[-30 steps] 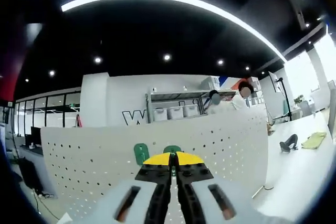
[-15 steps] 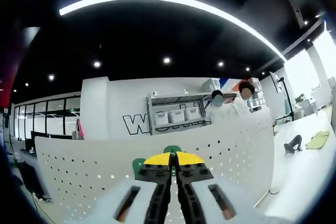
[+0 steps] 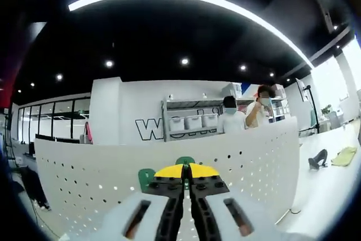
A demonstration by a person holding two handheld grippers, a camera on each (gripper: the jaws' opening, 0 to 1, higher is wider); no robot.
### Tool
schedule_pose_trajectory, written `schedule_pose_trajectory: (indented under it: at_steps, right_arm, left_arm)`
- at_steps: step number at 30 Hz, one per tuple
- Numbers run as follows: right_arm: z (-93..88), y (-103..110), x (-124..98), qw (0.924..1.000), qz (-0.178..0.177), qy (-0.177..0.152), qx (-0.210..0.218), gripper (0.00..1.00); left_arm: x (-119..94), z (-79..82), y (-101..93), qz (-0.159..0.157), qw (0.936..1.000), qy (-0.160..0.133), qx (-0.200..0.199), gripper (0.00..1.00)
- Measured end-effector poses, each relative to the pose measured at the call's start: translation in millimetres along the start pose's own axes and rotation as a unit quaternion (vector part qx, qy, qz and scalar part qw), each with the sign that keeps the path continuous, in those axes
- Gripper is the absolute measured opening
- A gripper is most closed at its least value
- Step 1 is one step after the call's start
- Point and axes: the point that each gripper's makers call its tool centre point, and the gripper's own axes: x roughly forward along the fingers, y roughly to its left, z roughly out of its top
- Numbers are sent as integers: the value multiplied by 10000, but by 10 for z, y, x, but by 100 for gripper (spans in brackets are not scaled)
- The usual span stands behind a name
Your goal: Insert the hook assembly into the mounting plate slot until the hook locks in place.
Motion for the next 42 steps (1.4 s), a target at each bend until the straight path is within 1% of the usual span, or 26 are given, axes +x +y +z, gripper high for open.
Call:
schedule_pose_trajectory:
  at_steps: [3,5,7,9,10,12,14,16,18,20,21,22,27,29,30,33,34,35,38,41,42]
  right_arm:
    - [-25,-13,-3,10000,-20,38,13,32]
    - [-22,-13,-7,10000,-18,28,16,32]
    - [-24,-20,-8,10000,-18,32,24,32]
    - [-26,-27,-6,10000,-17,46,12,32]
    - [-22,-30,-5,10000,-19,37,19,32]
    - [-20,-32,-6,10000,-22,38,16,32]
    - [-23,-34,-6,10000,-26,37,24,32]
    - [-32,-35,-8,10000,-31,41,38,32]
    - [-40,-30,-9,10000,-25,46,43,32]
    - [-48,-30,-15,10000,-31,59,42,32]
    - [-50,-32,-17,10000,-36,45,62,32]
    - [-53,-33,-17,10000,-36,50,74,32]
    - [-62,-45,-32,9999,-53,50,69,32]
    - [-72,-53,-38,9999,-63,72,69,32]
    - [-70,-58,-42,9999,-69,63,71,32]
    - [-66,-69,-53,9999,-83,51,81,32]
    - [-66,-71,-54,9999,-87,47,82,32]
    - [-70,-71,-55,9999,-86,48,89,32]
    - [-82,-72,-57,9999,-86,70,81,32]
    - [-77,-79,-63,9999,-94,50,97,32]
    - [-81,-84,-64,9999,-101,60,87,32]
  left_arm:
    - [14,-16,22,55,10000,35,17,2]
    - [12,6,29,84,10000,-27,-23,2]
    - [22,5,22,79,10000,-28,22,2]
    - [33,3,12,69,10000,-30,-54,2]
    - [41,-4,26,109,9999,-12,-14,2]
    - [53,2,31,130,9997,-60,-199,2]
    - [63,-34,44,194,9998,44,-39,2]
    - [67,-34,34,215,9995,6,-228,2]
    - [74,-43,36,235,9996,23,-142,2]
    - [87,-61,15,195,9996,55,-186,2]
    - [92,-79,4,209,9996,90,-136,2]
    - [88,-82,26,296,9994,101,-113,2]
    - [91,-86,20,404,9990,57,-181,2]
    - [90,-84,18,463,9986,28,-270,2]
    - [93,-87,7,446,9986,27,-285,2]
    - [96,-93,7,507,9986,29,-168,2]
    - [92,-97,25,571,9982,23,-189,2]
    - [93,-107,36,631,9975,15,-328,2]
    - [94,-121,11,650,9976,14,-249,2]
    - [96,-156,7,662,9974,50,-290,2]
    - [93,-176,11,682,9974,91,-192,2]
